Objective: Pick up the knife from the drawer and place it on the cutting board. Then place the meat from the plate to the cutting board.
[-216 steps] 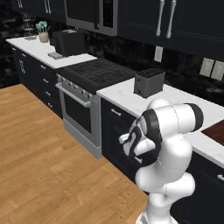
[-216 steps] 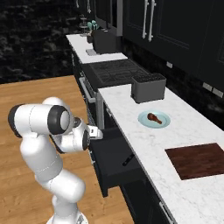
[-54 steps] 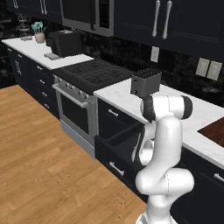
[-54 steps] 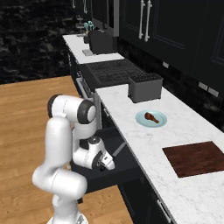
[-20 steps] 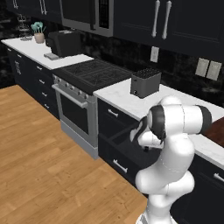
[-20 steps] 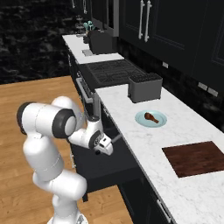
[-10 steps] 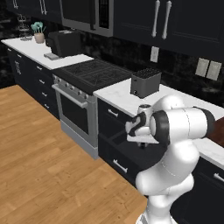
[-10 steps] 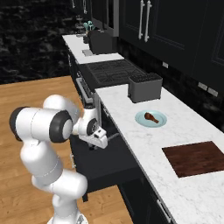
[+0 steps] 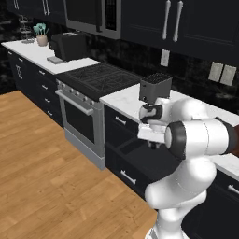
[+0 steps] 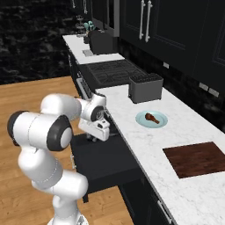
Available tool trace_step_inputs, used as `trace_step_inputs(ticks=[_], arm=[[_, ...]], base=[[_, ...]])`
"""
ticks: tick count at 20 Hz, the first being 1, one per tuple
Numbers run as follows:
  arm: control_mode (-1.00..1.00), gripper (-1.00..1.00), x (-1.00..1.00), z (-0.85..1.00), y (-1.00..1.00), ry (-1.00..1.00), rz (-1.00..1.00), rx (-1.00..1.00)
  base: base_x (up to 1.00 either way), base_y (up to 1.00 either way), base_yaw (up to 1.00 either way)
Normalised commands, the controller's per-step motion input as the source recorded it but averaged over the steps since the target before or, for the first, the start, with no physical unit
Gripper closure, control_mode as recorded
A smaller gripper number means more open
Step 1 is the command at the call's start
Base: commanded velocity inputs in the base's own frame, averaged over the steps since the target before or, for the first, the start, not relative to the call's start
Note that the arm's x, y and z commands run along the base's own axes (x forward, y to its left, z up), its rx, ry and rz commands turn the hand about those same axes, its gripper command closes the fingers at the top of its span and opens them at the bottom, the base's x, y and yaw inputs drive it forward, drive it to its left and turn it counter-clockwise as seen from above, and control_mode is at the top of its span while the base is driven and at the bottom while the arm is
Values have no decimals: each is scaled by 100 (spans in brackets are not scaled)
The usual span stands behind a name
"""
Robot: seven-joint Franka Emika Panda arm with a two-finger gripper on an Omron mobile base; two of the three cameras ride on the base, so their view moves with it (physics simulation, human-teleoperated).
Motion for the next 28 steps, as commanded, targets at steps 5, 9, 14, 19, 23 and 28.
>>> trace_step_inputs(ticks=[5, 9, 14, 19, 23, 28], arm=[[-100, 100, -8, 55, 4, 47, -7, 2], [-100, 100, -60, 72, 0, 15, -15, 2], [-100, 100, -98, 30, -5, -35, -15, 0], [-100, 100, -74, 5, -15, -50, -9, -1], [-100, 100, -65, 49, -2, -40, -11, -5], [-100, 100, -58, 99, 0, -21, -1, -9]], base=[[0, 0, 0], [0, 0, 0], [0, 0, 0], [0, 0, 0], [0, 0, 0], [0, 0, 0]])
